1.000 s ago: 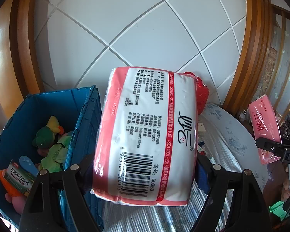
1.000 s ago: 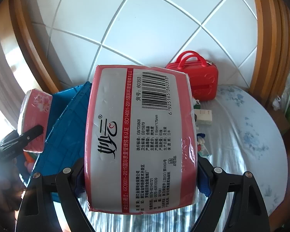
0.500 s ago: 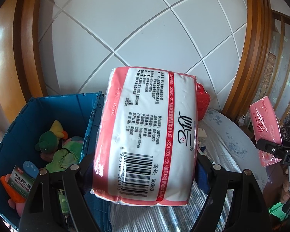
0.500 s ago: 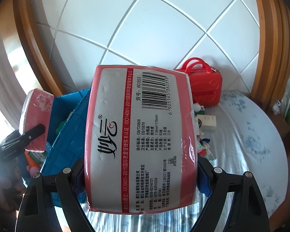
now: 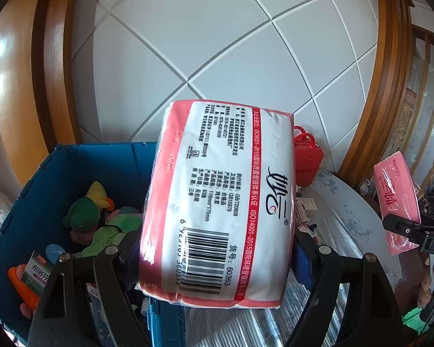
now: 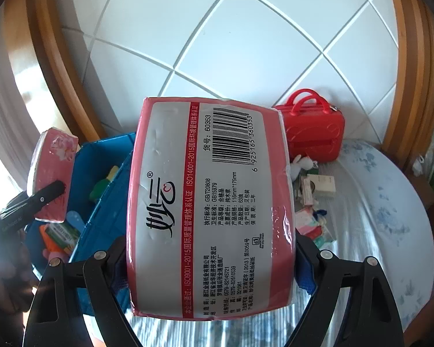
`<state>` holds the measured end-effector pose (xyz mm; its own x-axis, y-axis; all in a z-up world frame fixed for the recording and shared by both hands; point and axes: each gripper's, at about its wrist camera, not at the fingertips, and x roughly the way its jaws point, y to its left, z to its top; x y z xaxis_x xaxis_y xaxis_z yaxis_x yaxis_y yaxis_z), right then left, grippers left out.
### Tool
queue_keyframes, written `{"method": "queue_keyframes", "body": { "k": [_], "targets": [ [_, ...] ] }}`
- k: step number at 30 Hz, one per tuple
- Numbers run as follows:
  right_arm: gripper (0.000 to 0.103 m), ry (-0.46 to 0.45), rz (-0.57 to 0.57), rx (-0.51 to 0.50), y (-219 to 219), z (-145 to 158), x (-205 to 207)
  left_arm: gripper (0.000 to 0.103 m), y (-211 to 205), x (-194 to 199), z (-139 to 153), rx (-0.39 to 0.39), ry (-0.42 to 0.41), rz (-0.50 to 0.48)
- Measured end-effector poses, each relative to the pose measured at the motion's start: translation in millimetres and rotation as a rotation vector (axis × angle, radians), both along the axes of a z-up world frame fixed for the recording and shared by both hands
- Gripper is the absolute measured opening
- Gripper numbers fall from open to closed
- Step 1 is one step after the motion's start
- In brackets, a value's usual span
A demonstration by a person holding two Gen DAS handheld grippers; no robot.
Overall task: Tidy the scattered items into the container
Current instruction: 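Lift and carry both tissue packs over the blue crate with both tools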
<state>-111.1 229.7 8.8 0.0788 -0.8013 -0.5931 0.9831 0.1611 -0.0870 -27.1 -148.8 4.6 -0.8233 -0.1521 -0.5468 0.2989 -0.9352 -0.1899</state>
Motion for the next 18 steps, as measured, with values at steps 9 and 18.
{"method": "queue_keyframes", "body": {
  "k": [9, 18],
  "targets": [
    [0.087, 0.018, 0.049, -0.03, -6, 3, 43, 0.081, -32, 15, -1, 0.003, 0.012, 0.02],
    [0.087, 0.038, 0.098, -0.033, -9, -6, 87, 0.081, -73, 33, -3, 0.019, 0.023, 0.065]
  ]
}}
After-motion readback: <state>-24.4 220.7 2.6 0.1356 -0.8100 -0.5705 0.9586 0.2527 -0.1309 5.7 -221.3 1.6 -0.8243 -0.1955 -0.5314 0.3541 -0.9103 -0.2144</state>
